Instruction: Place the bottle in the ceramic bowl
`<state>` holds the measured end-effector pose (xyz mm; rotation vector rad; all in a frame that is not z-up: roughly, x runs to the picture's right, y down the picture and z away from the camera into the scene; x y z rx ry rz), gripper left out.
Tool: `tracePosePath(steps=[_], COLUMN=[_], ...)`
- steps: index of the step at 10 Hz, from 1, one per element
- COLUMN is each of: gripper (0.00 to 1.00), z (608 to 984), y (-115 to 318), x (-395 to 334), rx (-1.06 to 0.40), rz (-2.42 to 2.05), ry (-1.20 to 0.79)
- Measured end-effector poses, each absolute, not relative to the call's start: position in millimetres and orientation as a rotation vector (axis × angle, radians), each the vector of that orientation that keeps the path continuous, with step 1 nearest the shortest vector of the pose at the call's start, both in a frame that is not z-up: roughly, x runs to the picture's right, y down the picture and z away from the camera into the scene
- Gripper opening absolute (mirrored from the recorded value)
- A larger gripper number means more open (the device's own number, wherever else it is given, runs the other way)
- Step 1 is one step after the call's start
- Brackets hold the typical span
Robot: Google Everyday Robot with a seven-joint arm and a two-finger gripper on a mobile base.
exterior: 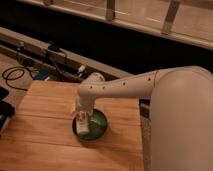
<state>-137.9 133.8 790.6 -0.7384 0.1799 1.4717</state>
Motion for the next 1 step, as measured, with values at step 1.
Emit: tracePosePath(steps=[1], gripper=[0.8], z=[790.7], y=[133.9], x=[-137.7], rx=[-0.738], rz=[1.472], ry=[0.18])
